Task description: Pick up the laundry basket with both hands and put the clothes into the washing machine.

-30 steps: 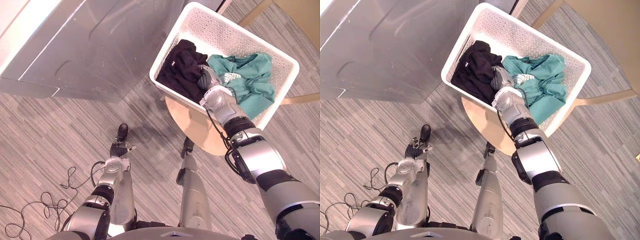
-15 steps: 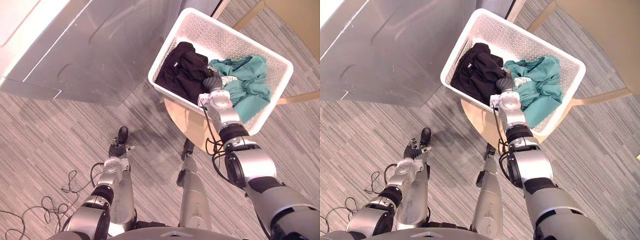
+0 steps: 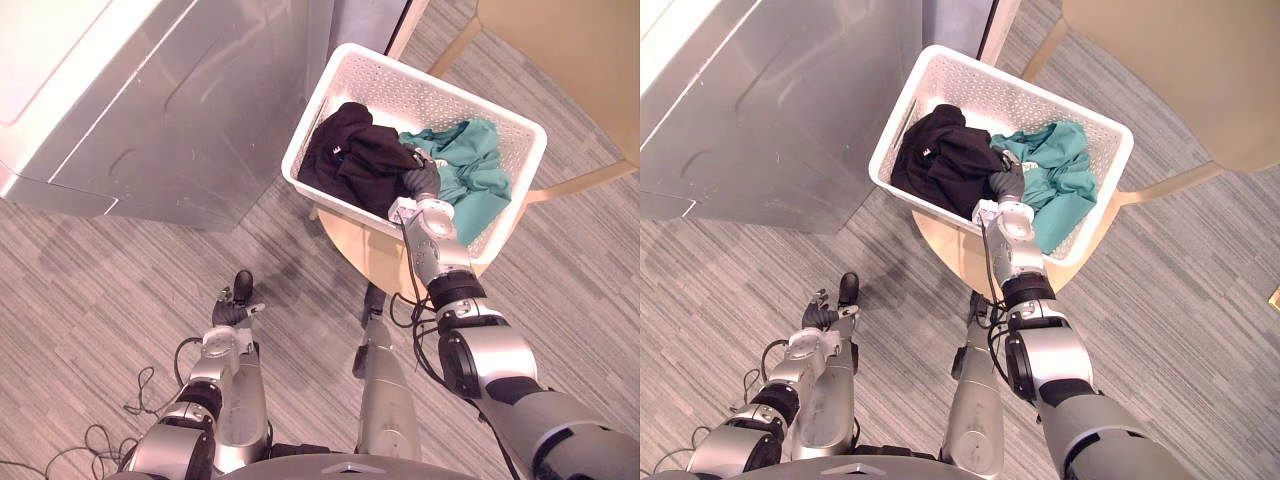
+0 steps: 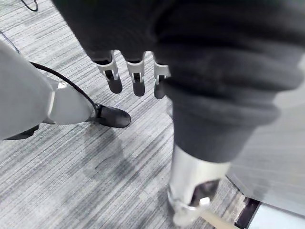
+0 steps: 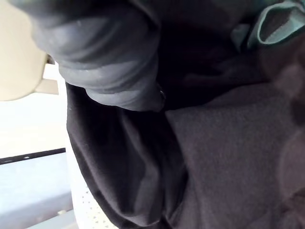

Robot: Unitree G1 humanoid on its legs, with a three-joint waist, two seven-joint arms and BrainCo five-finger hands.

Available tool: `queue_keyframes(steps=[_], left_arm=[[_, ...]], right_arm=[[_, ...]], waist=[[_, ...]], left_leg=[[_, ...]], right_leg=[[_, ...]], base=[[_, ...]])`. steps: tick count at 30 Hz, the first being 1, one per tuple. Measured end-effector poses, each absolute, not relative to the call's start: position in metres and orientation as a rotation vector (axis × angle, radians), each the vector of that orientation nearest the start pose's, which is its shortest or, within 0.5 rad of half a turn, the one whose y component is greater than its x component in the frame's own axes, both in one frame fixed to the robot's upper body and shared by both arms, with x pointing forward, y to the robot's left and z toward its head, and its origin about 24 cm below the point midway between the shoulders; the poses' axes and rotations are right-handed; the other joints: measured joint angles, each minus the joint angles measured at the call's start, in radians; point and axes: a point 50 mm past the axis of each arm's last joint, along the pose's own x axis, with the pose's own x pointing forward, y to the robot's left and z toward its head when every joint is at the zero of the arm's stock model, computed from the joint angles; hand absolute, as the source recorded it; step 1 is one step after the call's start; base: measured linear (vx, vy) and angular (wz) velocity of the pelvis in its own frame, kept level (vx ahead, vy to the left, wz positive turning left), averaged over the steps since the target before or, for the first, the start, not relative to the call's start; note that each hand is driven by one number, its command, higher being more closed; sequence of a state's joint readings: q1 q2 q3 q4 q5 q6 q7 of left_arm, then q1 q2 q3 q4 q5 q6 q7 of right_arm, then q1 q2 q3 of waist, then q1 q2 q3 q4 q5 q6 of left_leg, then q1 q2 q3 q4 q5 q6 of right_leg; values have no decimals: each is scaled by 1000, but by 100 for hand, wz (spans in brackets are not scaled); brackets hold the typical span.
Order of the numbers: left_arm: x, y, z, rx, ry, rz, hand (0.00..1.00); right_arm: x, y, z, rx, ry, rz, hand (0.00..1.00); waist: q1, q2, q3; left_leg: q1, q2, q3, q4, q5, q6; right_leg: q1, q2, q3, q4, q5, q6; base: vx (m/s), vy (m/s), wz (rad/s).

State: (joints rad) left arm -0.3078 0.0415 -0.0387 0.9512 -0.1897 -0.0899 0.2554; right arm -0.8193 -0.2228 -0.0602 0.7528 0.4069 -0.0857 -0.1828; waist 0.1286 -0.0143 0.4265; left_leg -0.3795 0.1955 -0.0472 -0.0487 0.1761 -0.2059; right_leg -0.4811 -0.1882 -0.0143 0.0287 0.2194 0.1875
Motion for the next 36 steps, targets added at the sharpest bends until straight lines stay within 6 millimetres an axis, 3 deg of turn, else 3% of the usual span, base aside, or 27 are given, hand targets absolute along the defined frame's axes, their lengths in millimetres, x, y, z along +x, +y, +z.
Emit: queue_keyframes(steps=[10, 14, 24, 33, 36], left_arm=[[240, 158, -93, 87, 631, 189, 0], [222, 159, -105, 125, 690, 164, 0], [197, 155, -121, 160, 777, 117, 0], [187, 160, -127, 178, 816, 127, 0], [177, 163, -132, 181, 845, 136, 0]], right_arm=[[371, -181, 116, 279, -122, -172, 100], [361, -176, 93, 295, -66, -172, 100], [337, -176, 60, 289, 3, -173, 100], [307, -172, 36, 442, 39, -216, 100], [299, -174, 38, 468, 10, -227, 100]], waist=[[-29, 2, -4], [-47, 6, -35], [-62, 39, -110], [-80, 43, -178], [-80, 45, -205]], left_leg=[[85, -17, 20, -5, -13, 8], [115, -19, 27, -5, -19, 5], [173, -21, 45, -5, -41, 10], [219, -41, 21, 11, -72, 12], [230, -45, 22, 12, -81, 13]], right_leg=[[69, -17, 14, 0, -14, 8], [94, -18, 21, 0, -15, 10], [141, -21, 29, 2, -36, 14], [243, -46, -4, -42, -41, 28], [264, -50, -7, -58, -39, 32]], base=[[-55, 20, -5], [-33, 6, -5], [-22, 1, -5], [-9, 8, 9], [0, 0, 0]])
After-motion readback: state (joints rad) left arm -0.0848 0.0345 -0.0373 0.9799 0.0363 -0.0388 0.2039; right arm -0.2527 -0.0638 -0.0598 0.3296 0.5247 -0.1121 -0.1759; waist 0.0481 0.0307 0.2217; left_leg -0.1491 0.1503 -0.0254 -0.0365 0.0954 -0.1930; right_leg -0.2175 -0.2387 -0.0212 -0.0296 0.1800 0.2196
